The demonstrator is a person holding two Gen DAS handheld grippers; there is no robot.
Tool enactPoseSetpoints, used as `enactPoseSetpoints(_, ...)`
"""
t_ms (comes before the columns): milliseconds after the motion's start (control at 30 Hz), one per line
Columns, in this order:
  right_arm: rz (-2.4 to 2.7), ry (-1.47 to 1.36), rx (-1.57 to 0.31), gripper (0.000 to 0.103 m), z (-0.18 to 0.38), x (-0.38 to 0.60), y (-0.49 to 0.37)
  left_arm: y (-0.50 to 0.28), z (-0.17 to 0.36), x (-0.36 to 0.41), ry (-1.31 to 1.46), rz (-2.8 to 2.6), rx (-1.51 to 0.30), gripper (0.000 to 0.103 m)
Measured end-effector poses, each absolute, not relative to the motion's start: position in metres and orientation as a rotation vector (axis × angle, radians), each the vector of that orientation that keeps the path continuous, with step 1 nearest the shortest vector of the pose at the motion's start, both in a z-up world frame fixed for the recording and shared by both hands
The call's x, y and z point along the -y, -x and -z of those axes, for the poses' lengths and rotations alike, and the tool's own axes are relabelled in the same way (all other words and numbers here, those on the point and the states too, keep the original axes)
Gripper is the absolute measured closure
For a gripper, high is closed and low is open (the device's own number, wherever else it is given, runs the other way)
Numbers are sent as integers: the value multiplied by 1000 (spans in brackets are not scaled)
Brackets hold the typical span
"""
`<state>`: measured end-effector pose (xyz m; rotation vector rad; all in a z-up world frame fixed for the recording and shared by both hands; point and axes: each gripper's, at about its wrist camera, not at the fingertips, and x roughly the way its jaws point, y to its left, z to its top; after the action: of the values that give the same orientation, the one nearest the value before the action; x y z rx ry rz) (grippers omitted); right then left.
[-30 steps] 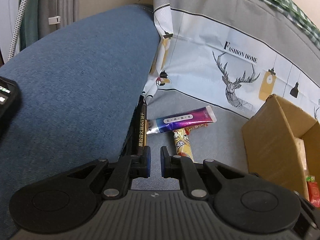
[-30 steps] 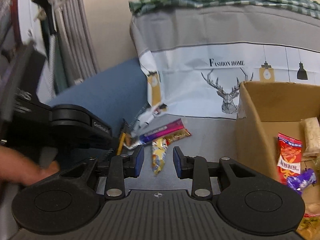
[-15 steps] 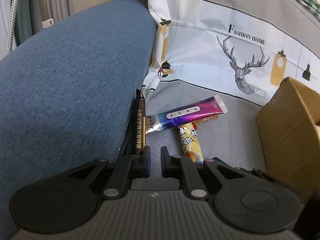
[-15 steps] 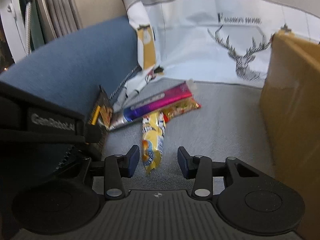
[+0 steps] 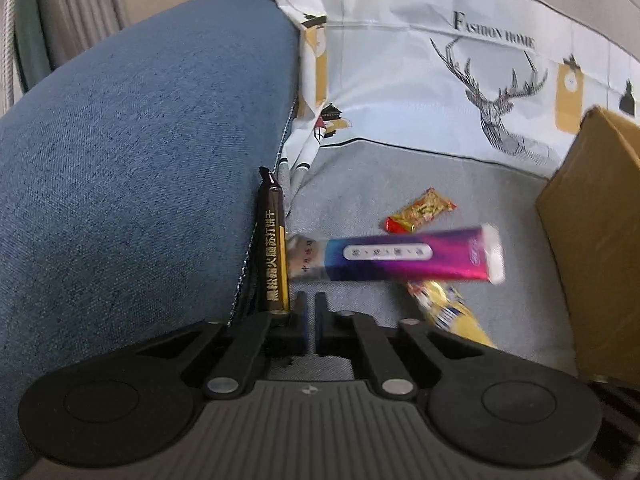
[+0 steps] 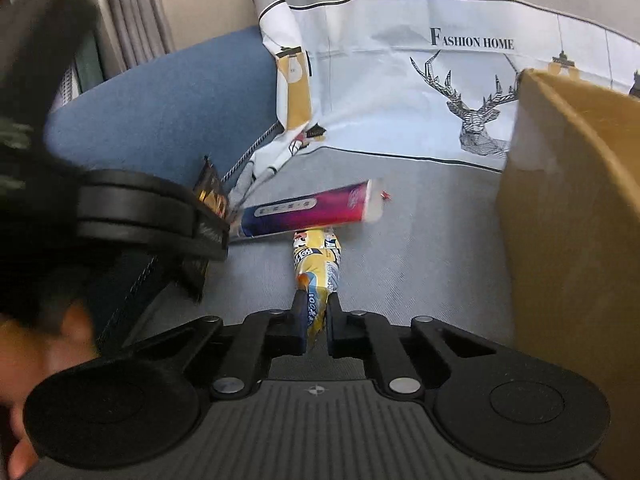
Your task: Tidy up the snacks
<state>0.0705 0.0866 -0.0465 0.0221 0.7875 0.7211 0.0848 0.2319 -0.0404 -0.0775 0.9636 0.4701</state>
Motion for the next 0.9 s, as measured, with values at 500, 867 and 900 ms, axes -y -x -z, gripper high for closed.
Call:
enactPoseSetpoints(500,-821,40,-840,97,-6,-23,39,14,0,-225,565,-114,-963,103)
enactPoseSetpoints(867,-839,111,-838,70,18,-14,58,11,-12,-190,273,-235,-891,75)
enactPoseSetpoints(900,-838,114,-833,65,19,-16,57,3,-12,-191,248,-252,-871,72)
